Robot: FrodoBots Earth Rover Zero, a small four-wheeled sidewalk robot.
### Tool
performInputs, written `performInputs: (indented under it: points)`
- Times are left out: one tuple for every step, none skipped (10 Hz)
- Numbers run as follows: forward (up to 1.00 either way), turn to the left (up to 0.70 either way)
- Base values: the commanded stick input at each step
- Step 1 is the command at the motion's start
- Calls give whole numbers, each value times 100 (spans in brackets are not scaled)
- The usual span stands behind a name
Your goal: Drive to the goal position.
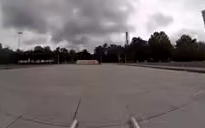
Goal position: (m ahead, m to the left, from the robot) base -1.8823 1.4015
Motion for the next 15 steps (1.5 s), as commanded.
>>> performInputs:
  points:
    - [100, 40]
    - [100, 40]
    - [100, 39]
    - [100, 30]
    - [100, 11]
    - [100, 0]
    - [100, 0]
    - [100, 0]
    - [100, 0]
    - [100, 0]
    - [100, 19]
    - [100, 39]
    - [100, 40]
    - [100, 40]
    - [100, 40]
